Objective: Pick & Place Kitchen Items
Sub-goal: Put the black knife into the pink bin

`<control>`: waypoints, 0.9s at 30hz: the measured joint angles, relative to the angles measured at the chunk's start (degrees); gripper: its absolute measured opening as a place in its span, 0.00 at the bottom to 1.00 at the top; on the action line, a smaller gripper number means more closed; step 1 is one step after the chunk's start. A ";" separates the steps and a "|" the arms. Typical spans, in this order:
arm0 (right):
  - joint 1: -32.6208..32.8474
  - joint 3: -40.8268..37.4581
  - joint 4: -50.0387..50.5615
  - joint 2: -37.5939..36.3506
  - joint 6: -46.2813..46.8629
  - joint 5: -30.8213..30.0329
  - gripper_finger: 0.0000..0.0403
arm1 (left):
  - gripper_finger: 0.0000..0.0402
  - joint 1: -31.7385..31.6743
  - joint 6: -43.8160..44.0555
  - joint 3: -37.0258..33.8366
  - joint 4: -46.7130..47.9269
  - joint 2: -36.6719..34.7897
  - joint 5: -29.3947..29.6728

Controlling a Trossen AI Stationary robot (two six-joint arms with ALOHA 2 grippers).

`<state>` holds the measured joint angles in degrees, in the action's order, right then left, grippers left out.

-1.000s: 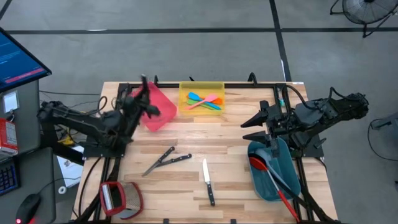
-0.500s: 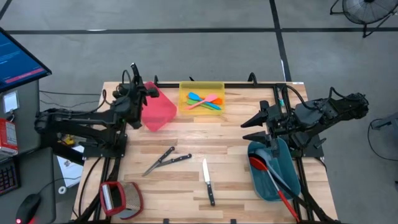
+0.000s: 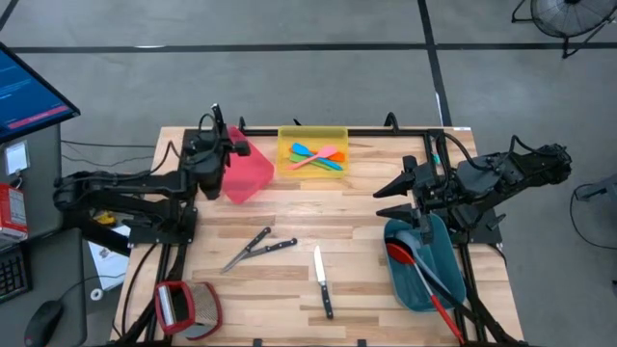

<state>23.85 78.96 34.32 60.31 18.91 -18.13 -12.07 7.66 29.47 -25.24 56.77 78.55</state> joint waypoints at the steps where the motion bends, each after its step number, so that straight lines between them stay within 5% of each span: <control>1: 0.00 0.00 -0.01 0.00 -0.01 0.00 0.50 | 0.15 -0.29 0.68 -0.37 1.50 -0.02 -0.69; 16: 0.00 0.00 -0.03 0.00 -0.07 0.00 0.50 | 0.14 -19.28 44.25 0.48 35.19 0.40 -37.78; 27: 0.01 0.00 -0.03 0.00 -1.50 0.00 0.50 | 0.15 -20.50 50.05 0.53 39.36 9.21 -44.46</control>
<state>23.85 78.96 34.28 60.31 17.41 -18.13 -32.57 57.71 30.00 14.12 65.98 34.09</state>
